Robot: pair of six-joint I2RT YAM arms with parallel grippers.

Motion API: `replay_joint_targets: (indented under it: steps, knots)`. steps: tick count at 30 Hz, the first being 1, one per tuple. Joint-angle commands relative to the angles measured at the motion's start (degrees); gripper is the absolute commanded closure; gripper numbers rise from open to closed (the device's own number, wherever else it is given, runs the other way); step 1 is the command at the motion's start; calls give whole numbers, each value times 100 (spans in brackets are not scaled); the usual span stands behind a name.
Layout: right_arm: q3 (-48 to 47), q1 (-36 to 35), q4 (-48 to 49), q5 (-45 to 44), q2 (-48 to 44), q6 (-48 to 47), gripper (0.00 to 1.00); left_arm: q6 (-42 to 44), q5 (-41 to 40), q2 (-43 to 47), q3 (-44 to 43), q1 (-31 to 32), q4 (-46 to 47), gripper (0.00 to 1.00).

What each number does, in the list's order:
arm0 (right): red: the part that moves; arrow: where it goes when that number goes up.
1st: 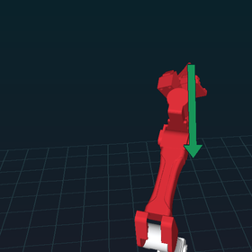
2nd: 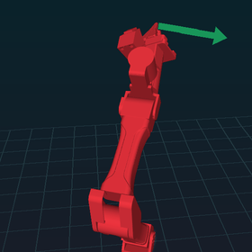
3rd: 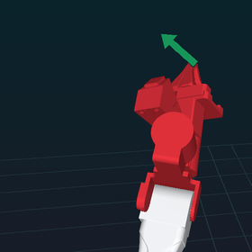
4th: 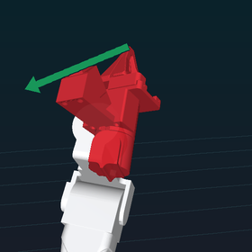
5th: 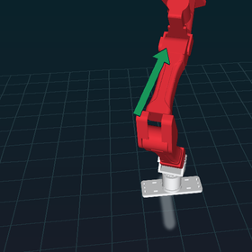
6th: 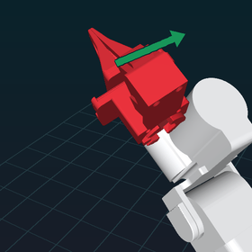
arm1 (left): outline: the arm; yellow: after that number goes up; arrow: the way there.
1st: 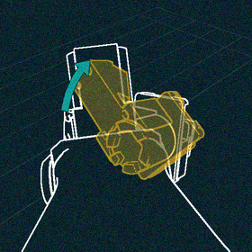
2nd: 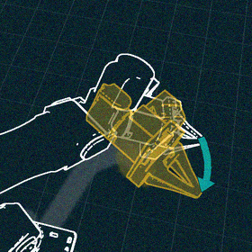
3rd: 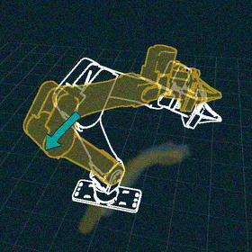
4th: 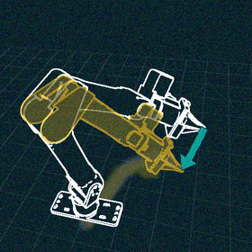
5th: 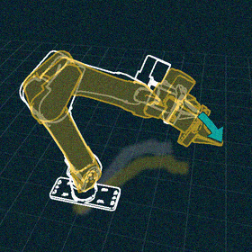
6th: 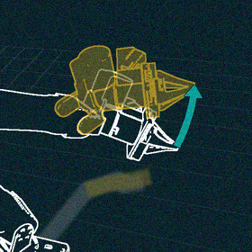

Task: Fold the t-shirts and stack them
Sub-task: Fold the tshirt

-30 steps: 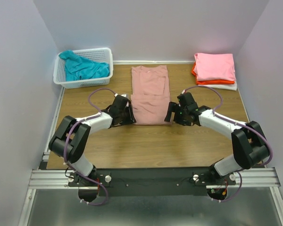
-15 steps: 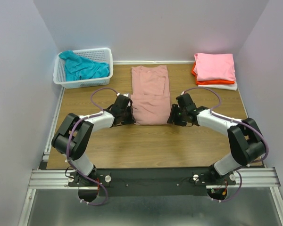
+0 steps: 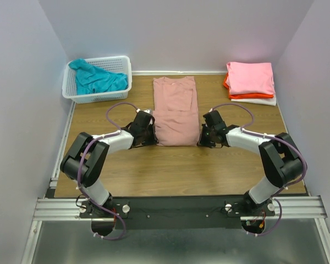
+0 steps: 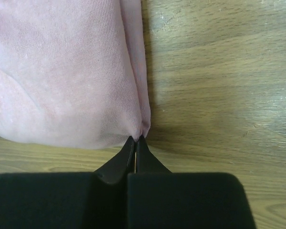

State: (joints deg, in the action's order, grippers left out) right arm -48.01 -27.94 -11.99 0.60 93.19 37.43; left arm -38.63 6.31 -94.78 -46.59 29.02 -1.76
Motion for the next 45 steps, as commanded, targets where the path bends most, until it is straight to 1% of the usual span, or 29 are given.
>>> replay_joint_targets:
  steps: [1,4,6,7,10,11,12,13,14,15,19,22,23,24,25,26,29,33,35,36,39,42,45]
  knots:
    - [283,17,127,-263,42,-165,100,119,-279,4,53,69,-298,100]
    - [537,17,144,-96,-326,-218,100,93,-384,188,141,139,-413,100]
    - [880,17,127,-95,-537,-166,100,49,-402,311,308,271,-422,100]
    - [994,8,127,140,-773,-131,100,-64,-498,459,369,332,-430,100]
    - [1504,-44,135,422,-1135,27,100,-389,-578,829,755,552,-509,100]
    - [1609,-79,127,467,-1406,88,100,-512,-787,926,835,631,-518,100]
    - [1854,-114,118,485,-1539,141,100,-601,-841,1022,905,832,-605,100]
    - [1970,-193,109,502,-1688,220,100,-741,-1059,1188,967,938,-693,100]
    - [2075,-237,100,563,-1864,273,100,-1029,-1140,1260,1098,1087,-790,100]
    - [2329,-342,83,581,-2179,439,100,-1145,-1245,1400,1169,1306,-878,100]
    - [2928,-677,4,669,-3042,862,100,-1954,-1360,1875,1652,1887,-1028,100]
    - [3192,-984,-181,670,-3640,1178,100,-2551,-1412,2279,2012,2309,-1133,100]
    - [3323,-1133,-329,652,-3806,1318,100,-2857,-1430,2367,2153,2606,-1203,100]
    - [3377,-1195,-417,643,-3938,1380,100,-2860,-1439,2455,2189,2748,-1239,100]
    - [3412,-1248,-523,643,-4201,1442,100,-3130,-1474,2586,2233,2872,-1265,100]
    - [3473,-1301,-620,652,-4325,1486,100,-3246,-1492,2631,2268,3143,-1300,100]
    - [3500,-1407,-1041,792,-4746,1627,100,-3554,-1562,2711,2259,3478,-1484,100]
    - [3491,-1442,-1340,863,-5212,1645,100,-3774,-1606,2693,2198,3716,-1660,100]
    - [3483,-1433,-1394,705,-5284,1627,100,-3835,-1746,2693,2102,3725,-1801,100]
    - [3465,-1442,-1403,661,-5258,1601,100,-3862,-1790,2702,2058,3734,-2019,100]
    - [3211,-1442,-1403,512,-5127,1478,100,-3871,-1984,2851,1820,3726,-2310,100]
    - [2824,-1433,-1438,319,-4977,1294,100,-3827,-2186,3158,1680,3726,-2407,100]
    - [2411,-1442,-1464,-15,-5038,1241,99,-3748,-2458,3387,1373,3734,-2557,100]
